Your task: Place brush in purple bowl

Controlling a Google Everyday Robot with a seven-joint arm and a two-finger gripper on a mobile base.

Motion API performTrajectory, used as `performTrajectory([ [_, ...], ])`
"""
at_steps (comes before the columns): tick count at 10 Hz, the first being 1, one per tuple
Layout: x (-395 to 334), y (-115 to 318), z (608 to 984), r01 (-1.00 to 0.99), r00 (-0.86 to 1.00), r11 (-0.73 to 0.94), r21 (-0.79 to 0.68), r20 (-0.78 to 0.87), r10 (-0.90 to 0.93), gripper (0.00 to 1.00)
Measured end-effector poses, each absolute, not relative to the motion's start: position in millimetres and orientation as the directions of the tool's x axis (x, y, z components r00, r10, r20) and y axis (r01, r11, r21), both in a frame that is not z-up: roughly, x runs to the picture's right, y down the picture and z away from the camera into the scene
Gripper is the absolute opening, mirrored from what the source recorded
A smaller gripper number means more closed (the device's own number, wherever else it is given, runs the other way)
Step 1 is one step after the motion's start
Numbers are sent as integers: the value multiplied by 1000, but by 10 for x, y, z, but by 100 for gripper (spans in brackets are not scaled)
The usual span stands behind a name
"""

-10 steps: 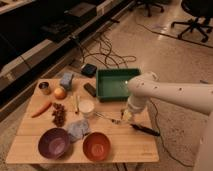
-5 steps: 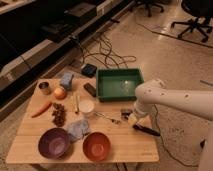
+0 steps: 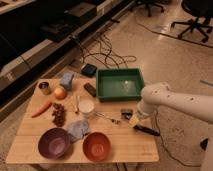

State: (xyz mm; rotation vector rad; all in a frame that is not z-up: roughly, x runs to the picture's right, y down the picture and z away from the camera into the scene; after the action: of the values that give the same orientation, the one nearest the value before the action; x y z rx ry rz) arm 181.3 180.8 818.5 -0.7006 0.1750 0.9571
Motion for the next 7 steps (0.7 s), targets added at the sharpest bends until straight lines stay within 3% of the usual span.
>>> performTrajectory([
  [4, 1714, 1986, 8384, -780, 602, 374, -501, -441, 665, 64],
  [6, 1738, 2037, 8423, -790, 589, 361, -495, -453, 669, 51],
  [7, 1747, 2043, 8429, -799, 577, 351, -489, -458, 676, 39],
])
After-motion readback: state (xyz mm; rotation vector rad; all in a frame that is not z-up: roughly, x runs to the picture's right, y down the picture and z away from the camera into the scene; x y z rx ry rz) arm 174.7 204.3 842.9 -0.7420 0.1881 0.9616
